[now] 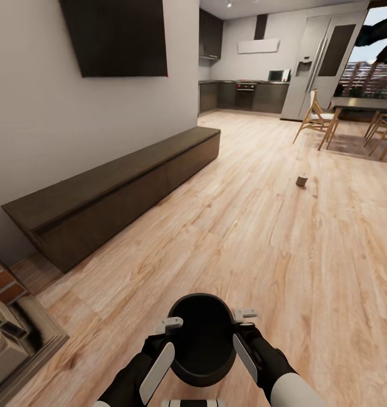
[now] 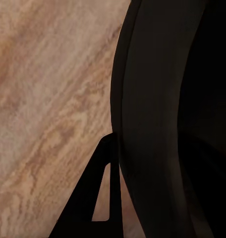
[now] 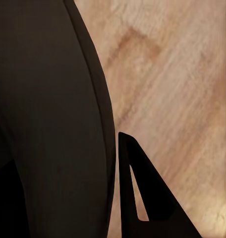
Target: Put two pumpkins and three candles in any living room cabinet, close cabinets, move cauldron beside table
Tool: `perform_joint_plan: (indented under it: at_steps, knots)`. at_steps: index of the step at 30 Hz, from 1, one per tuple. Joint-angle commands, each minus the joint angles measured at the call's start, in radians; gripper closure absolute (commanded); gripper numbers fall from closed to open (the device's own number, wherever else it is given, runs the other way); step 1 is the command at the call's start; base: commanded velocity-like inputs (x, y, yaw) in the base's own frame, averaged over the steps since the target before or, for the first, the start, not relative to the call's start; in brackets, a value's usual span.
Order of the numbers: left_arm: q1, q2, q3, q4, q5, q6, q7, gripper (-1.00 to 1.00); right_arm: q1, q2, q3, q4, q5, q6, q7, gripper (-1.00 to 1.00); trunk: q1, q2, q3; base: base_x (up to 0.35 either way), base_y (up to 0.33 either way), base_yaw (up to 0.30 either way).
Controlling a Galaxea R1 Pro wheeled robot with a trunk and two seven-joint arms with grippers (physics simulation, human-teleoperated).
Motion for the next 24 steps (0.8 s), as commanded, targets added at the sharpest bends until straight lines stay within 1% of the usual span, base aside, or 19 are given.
perform_joint_plan:
  at_steps: [1,3,14,24]
  knots:
    - [0.0,0.0,-0.005,-0.001,0.01,0.001,0.009,1.0,-0.001,0.0,0.0,-0.001,-0.015,0.004,-0.007,1.0,-0.001,0.0,0.003,0.0,0.0,0.0]
    - [0.0,0.0,-0.004,-0.001,0.01,0.002,0.009,1.0,-0.001,0.0,0.0,-0.001,-0.015,0.004,-0.007,1.0,-0.002,0.0,0.011,0.0,0.0,0.0]
    - [0.0,0.0,-0.004,-0.001,0.01,0.002,0.01,1.0,-0.001,0.0,-0.004,-0.002,-0.018,0.004,-0.009,1.0,-0.002,0.0,0.011,0.0,0.0,-0.007]
    - [0.0,0.0,-0.005,-0.001,0.01,0.002,0.011,1.0,-0.001,0.0,-0.004,-0.001,-0.02,0.005,-0.009,1.0,-0.002,0.0,0.017,0.0,0.0,-0.217]
